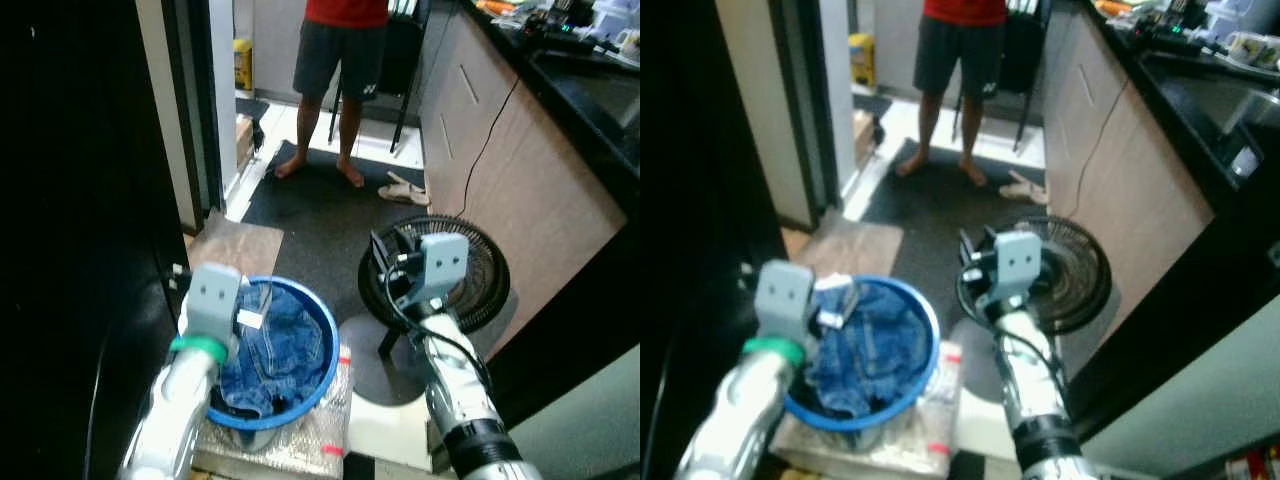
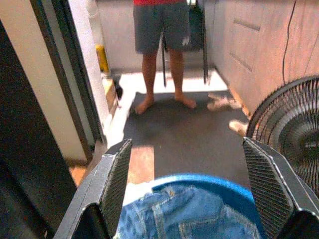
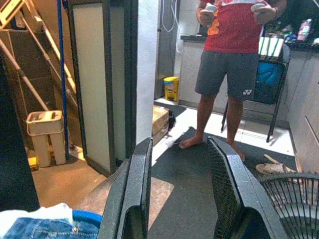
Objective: Clothes washing
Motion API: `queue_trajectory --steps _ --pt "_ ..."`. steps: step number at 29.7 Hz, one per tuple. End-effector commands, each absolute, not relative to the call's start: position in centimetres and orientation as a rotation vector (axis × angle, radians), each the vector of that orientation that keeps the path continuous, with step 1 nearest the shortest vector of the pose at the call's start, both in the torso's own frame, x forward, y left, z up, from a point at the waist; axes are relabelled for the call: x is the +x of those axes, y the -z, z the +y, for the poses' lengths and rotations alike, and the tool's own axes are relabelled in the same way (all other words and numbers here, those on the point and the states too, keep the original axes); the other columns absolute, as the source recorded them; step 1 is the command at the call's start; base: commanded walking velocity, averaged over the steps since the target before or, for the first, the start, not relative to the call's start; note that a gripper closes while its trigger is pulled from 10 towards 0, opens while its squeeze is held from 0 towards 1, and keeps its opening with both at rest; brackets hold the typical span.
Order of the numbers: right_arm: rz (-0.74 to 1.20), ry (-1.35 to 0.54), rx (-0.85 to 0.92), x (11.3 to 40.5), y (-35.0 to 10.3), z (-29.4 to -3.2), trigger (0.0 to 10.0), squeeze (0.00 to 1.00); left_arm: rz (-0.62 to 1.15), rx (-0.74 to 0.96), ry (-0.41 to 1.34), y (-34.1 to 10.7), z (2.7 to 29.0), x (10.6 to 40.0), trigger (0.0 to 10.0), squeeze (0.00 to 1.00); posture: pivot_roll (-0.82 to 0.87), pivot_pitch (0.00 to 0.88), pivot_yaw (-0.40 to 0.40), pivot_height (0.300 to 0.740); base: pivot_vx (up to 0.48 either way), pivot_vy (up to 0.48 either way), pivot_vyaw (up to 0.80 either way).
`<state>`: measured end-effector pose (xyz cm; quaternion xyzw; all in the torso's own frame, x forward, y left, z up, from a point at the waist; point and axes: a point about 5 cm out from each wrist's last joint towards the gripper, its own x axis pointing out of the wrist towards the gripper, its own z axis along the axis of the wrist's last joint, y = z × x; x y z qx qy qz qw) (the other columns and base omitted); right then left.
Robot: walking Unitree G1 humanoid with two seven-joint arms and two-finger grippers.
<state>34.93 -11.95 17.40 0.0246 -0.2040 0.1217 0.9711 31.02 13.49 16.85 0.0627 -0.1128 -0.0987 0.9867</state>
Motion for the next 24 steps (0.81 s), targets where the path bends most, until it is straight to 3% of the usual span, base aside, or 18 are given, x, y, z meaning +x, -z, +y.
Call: queue_trajectory --steps 1,24 --pt "-0.393 -0.232 0.062 35.0 -17.2 -12.3 10.0 0.0 -0.2 0.125 0.203 -16.7 13.3 31.1 10.0 0.0 0.1 0.135 -0.049 0.625 0.0 0.0 0.0" --pt "-0.335 -0.223 0.059 34.3 -16.4 -12.5 10.0 0.0 -0.157 0.143 0.245 -18.5 12.7 31.7 10.0 0.0 0.09 0.169 -0.043 0.54 0.0 0.0 0.0"
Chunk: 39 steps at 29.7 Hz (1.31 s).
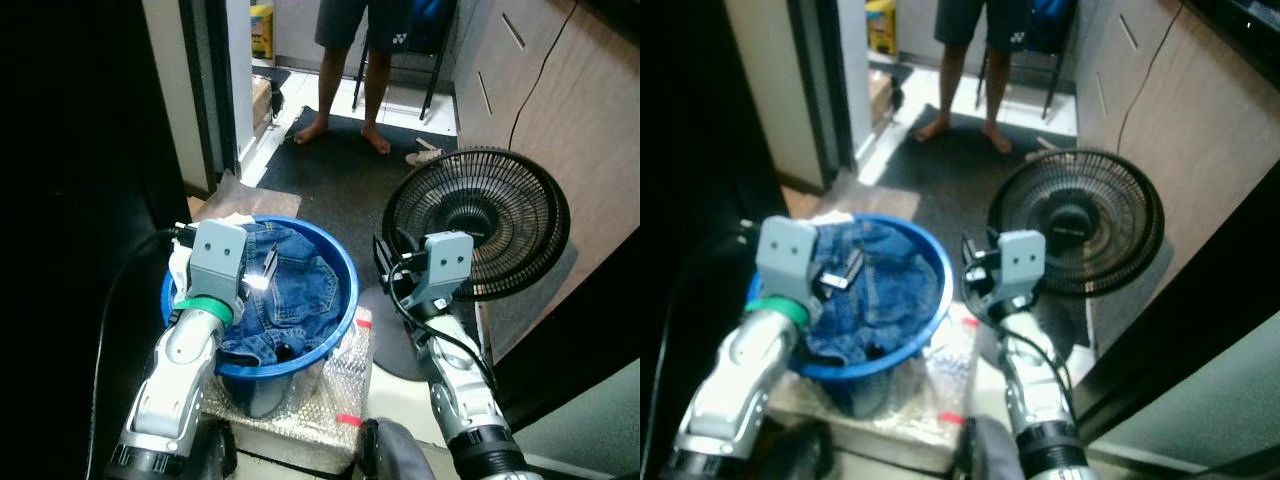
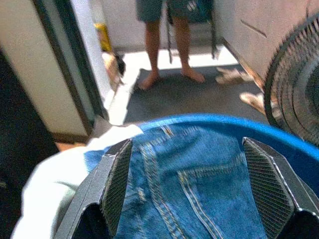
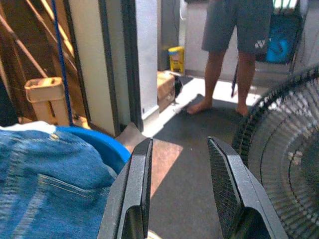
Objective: Clothes washing
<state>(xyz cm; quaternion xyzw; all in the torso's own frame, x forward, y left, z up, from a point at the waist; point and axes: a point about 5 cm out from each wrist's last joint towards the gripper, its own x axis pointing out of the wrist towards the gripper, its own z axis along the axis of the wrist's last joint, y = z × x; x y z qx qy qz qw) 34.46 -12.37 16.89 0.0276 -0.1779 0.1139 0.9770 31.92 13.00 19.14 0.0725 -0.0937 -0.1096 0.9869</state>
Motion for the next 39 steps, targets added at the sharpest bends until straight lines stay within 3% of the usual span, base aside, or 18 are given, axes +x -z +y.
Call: queue_trajectory --steps 1,8,12,15,22,28,34,35,36,37,39 --pt "-0.335 -0.223 0.059 34.3 -16.4 -12.5 10.0 0.0 -0.157 0.143 0.245 -18.5 12.7 31.7 10.0 0.0 0.09 0.169 -0.043 0.54 0.0 0.0 0.0" --pt "-0.311 -0.226 0.052 34.4 -16.4 -12.5 10.0 0.0 0.065 0.06 0.197 -17.9 13.6 33.3 10.0 0.0 0.1 0.199 -0.051 0.52 0.0 0.0 0.0" --pt "-0.297 -0.238 0.051 34.4 -16.4 -12.4 10.0 0.0 0.171 -0.173 0.059 -19.7 17.0 35.4 10.0 0.0 0.1 0.204 -0.049 0.52 0.0 0.0 0.0" --pt "-0.296 -0.239 0.051 34.4 -16.4 -12.4 10.0 0.0 0.183 -0.206 0.05 -20.1 17.6 35.5 10.0 0.0 0.1 0.204 -0.049 0.52 0.0 0.0 0.0" --pt "-0.287 -0.216 0.048 33.9 -16.0 -13.0 10.0 0.0 0.467 -0.173 0.031 -14.6 20.0 30.8 10.0 0.0 0.09 0.21 -0.035 0.52 0.0 0.0 0.0" --pt "-0.283 -0.218 0.046 33.9 -16.0 -13.0 10.0 0.0 0.528 -0.187 -0.005 -13.1 20.5 29.8 10.0 0.0 0.1 0.215 -0.043 0.52 0.0 0.0 0.0" --pt "-0.281 -0.236 0.042 34.0 -16.1 -12.7 10.0 0.0 0.453 -0.102 -0.046 -14.0 21.4 29.6 10.0 0.0 0.1 0.213 -0.055 0.52 0.0 0.0 0.0" --pt "-0.281 -0.239 0.042 34.0 -16.2 -12.7 10.0 0.0 0.439 -0.036 -0.007 -14.2 21.1 29.3 6.0 0.0 0.1 0.213 -0.055 0.52 0.0 0.0 0.0" --pt "-0.281 -0.239 0.042 34.0 -16.2 -12.7 10.0 0.0 0.439 -0.036 -0.007 -14.2 21.1 29.3 6.0 0.0 0.1 0.213 -0.055 0.52 0.0 0.0 0.0" --pt "-0.281 -0.24 0.041 34.0 -16.2 -12.7 10.0 0.0 0.433 0.03 0.038 -14.1 20.6 28.6 4.4 0.0 0.1 0.212 -0.056 0.52 0.0 0.0 0.0" --pt "-0.281 -0.241 0.041 34.0 -16.2 -12.7 10.0 0.0 0.43 0.069 0.068 -14.0 20.2 28.1 4.4 0.0 0.1 0.212 -0.056 0.52 0.0 0.0 0.0"
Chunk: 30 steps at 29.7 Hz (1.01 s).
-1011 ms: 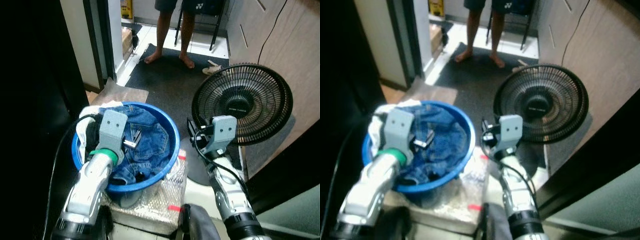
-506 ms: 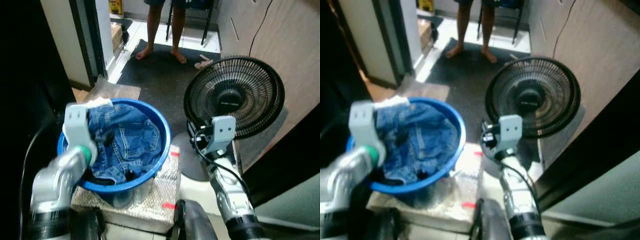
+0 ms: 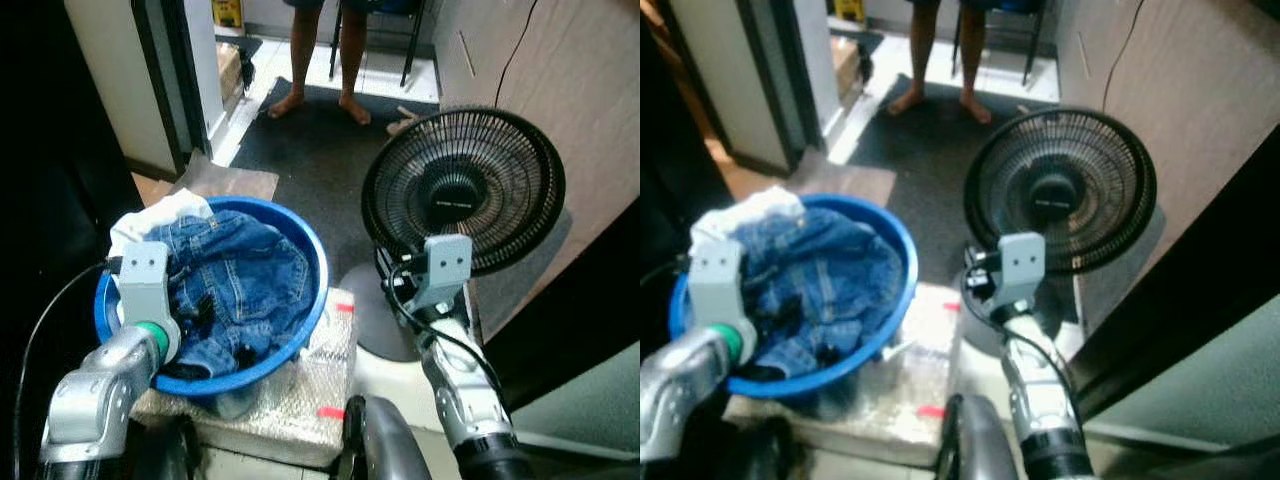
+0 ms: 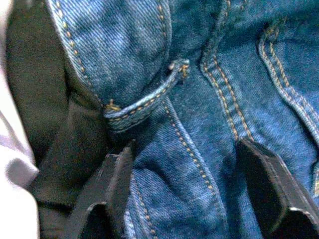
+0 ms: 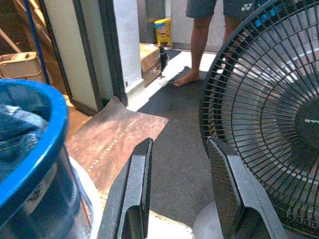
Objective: Clothes washing
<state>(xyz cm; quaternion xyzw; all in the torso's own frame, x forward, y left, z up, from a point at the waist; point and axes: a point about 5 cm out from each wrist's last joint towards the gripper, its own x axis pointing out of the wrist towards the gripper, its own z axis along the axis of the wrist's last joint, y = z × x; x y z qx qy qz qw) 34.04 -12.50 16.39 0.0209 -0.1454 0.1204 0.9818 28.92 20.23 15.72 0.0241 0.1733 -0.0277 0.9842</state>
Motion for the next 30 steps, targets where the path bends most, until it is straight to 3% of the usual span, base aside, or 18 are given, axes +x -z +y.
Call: queue_trajectory --steps 1,5,14,21,25,27,28,30 --pt "-0.28 -0.24 0.041 34.0 -16.2 -12.7 10.0 0.0 0.436 0.108 0.085 -13.6 19.8 27.6 0.0 0.0 0.1 0.212 -0.056 0.52 0.0 0.0 0.0" --pt "-0.278 -0.239 0.041 33.9 -16.1 -12.7 10.0 0.0 0.45 0.185 0.113 -12.2 19.1 26.6 0.0 0.0 0.1 0.212 -0.055 0.52 0.0 0.0 0.0" --pt "-0.277 -0.232 0.042 33.8 -16.1 -12.9 10.0 0.0 0.403 0.172 0.146 -12.3 18.7 26.1 0.0 0.0 0.1 0.218 -0.056 0.52 0.0 0.0 0.0" --pt "-0.279 -0.232 0.045 33.8 -16.2 -12.9 10.0 0.0 0.251 -0.018 0.204 -14.9 17.3 26.4 0.0 0.0 0.1 0.214 -0.055 0.52 0.0 0.0 0.0" --pt "-0.286 -0.234 0.051 34.0 -16.4 -12.6 10.0 0.0 -0.052 -0.145 0.291 -20.4 15.7 27.0 0.0 0.0 0.1 0.208 -0.056 0.52 0.0 0.0 0.0" --pt "-0.289 -0.235 0.053 34.0 -16.5 -12.6 10.0 0.0 -0.107 -0.146 0.301 -21.8 15.3 27.1 0.0 0.0 0.1 0.201 -0.056 0.52 0.0 0.0 0.0" --pt "-0.294 -0.236 0.055 34.1 -16.7 -12.5 10.0 0.0 -0.182 -0.126 0.32 -23.5 14.8 27.3 10.0 0.0 0.1 0.196 -0.055 0.52 0.0 0.0 0.0" --pt "-0.3 -0.237 0.058 34.1 -16.8 -12.4 10.0 0.0 -0.241 -0.109 0.33 -25.1 14.4 27.4 10.0 0.0 0.1 0.193 -0.055 0.52 0.0 0.0 0.0"
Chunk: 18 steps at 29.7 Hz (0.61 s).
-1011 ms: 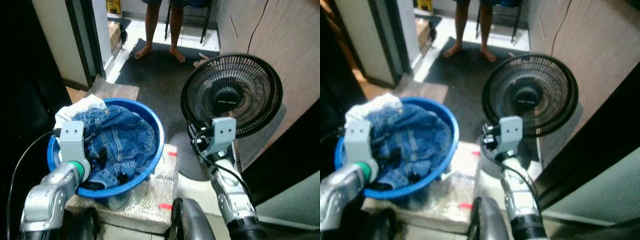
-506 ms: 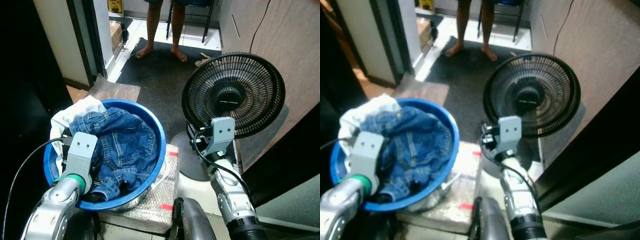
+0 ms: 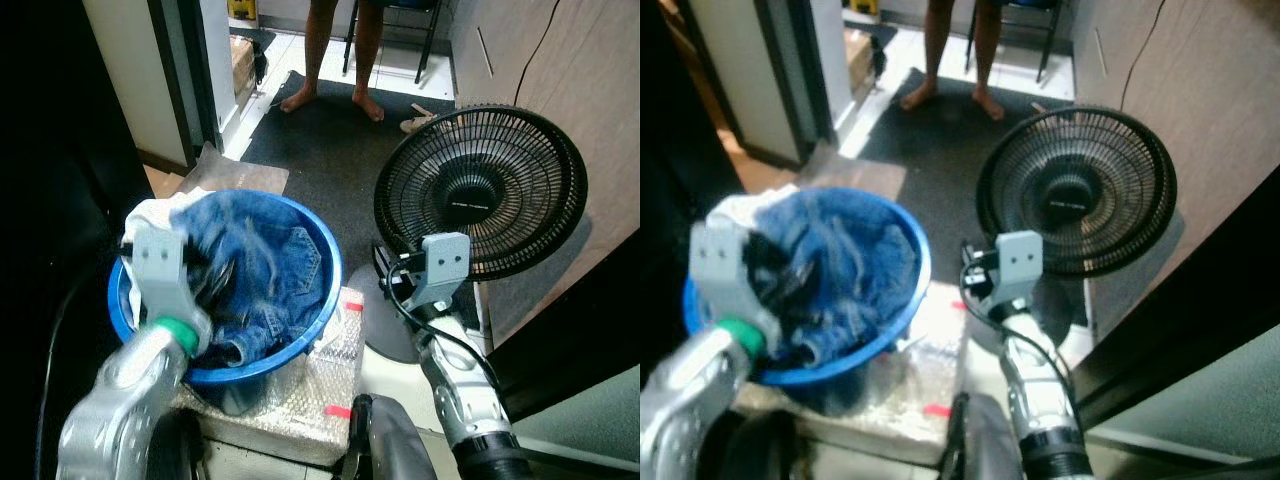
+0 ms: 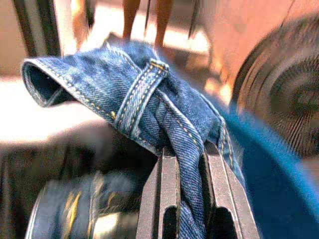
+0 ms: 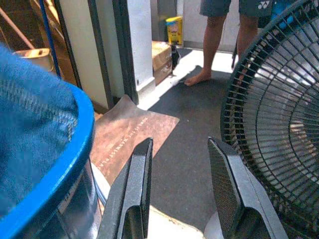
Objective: Clothes washing
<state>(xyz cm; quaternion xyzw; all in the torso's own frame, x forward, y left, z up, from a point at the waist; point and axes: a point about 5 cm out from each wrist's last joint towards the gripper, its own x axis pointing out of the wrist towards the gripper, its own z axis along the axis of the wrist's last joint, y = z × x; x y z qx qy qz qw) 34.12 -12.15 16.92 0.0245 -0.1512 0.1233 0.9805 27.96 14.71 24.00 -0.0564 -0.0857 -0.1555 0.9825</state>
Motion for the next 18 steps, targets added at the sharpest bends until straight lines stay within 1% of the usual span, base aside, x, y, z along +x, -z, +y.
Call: queue_trajectory --steps 1,2,4,5,8,9,11,13,15,18 --pt "-0.305 -0.238 0.061 34.2 -17.0 -12.3 10.0 0.0 -0.281 -0.094 0.337 -26.2 14.1 27.6 10.0 0.0 0.11 0.184 -0.054 0.52 0.0 0.0 0.0" --pt "-0.305 -0.238 0.061 34.2 -17.0 -12.3 10.0 0.0 -0.281 -0.094 0.337 -26.2 14.1 27.6 10.0 0.0 0.11 0.184 -0.054 0.52 0.0 0.0 0.0" --pt "-0.335 -0.24 0.074 34.4 -17.8 -12.1 10.0 0.0 -0.4 -0.033 0.349 -29.3 13.3 28.1 10.0 0.0 0.11 0.177 -0.053 0.52 0.0 0.0 0.0" --pt "-0.374 -0.249 0.09 34.5 -18.8 -11.7 10.0 0.0 -0.439 0.054 0.324 -31.1 12.8 29.0 10.0 0.0 0.11 0.162 -0.048 0.52 0.0 0.0 0.0" --pt "-0.401 -0.255 0.114 34.5 -19.5 -11.5 10.0 0.0 -0.452 0.044 0.317 -31.9 12.9 29.2 10.0 0.0 0.1 0.147 -0.041 0.52 0.0 0.0 0.0" --pt "-0.44 -0.259 0.144 34.4 -20.5 -11.4 10.0 0.0 -0.482 0.025 0.321 -32.8 12.9 29.2 10.0 0.0 0.1 0.133 -0.036 0.52 0.0 0.0 0.0" --pt "-0.461 -0.256 0.14 34.4 -21.3 -11.4 10.0 0.0 -0.51 0.017 0.322 -33.5 13.1 29.1 10.0 0.0 0.1 0.122 -0.033 0.52 0.0 0.0 0.0" --pt "-0.461 -0.256 0.14 34.4 -21.3 -11.4 10.0 0.0 -0.51 0.017 0.322 -33.5 13.1 29.1 10.0 0.0 0.1 0.122 -0.033 0.52 0.0 0.0 0.0" --pt "-0.509 -0.24 0.138 34.5 -22.7 -11.7 10.0 0.0 -0.548 -0.005 0.316 -34.0 13.5 28.9 10.0 0.0 0.09 0.089 -0.032 0.529 0.0 0.0 0.0" --pt "-0.509 -0.24 0.138 34.5 -22.7 -11.7 10.0 0.0 -0.548 -0.005 0.316 -34.0 13.5 28.9 10.0 0.0 0.09 0.089 -0.032 0.529 0.0 0.0 0.0"
